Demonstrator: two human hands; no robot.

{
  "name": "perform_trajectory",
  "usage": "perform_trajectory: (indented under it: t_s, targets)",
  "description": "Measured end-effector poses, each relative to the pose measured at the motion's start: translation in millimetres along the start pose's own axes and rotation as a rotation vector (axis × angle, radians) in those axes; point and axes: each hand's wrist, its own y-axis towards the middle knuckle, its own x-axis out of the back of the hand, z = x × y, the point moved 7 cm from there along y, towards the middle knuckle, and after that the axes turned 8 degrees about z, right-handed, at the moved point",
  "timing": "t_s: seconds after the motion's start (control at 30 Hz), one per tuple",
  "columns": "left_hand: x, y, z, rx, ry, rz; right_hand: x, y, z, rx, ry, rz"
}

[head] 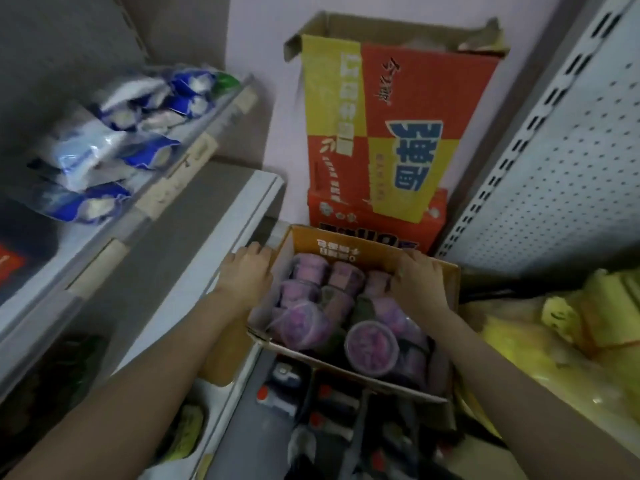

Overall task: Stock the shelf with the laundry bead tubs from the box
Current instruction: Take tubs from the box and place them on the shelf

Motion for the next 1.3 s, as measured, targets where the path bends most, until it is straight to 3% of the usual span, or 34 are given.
perform_trajectory:
  t_s: [0.2,0.33,0.5,0.73,1.0,1.13,1.3]
  targets:
    - [-48,57,-43,-0.21,-0.051,0.116,-39,-6,-58,-0.285,0.053,0.032]
    - [-77,86,-68,-0.291,-0.146,0.19,-69,-18,-86,-0.498,0.189,0.063]
    - [-106,107,-93,-0.414,-0.1,0.257,-114,-35,-97,-0.7,0.412,0.138]
    - [-143,117,-79,-0.436,-0.088,0.365,-153,-20,-85,-0.873,0.599,0.16]
    - [-175,113,-53,-0.462,-0.224,0.357,-174,10,-83,-1.002,0.649,0.09]
    - [-198,112,-45,-0.337,-0.197,0.503,-180,21,-87,-1.09,0.679,0.022]
    - [-220,103,-57,-0.352,-0.035,0.773,-184,19,-89,-1.175,0.778,-0.12]
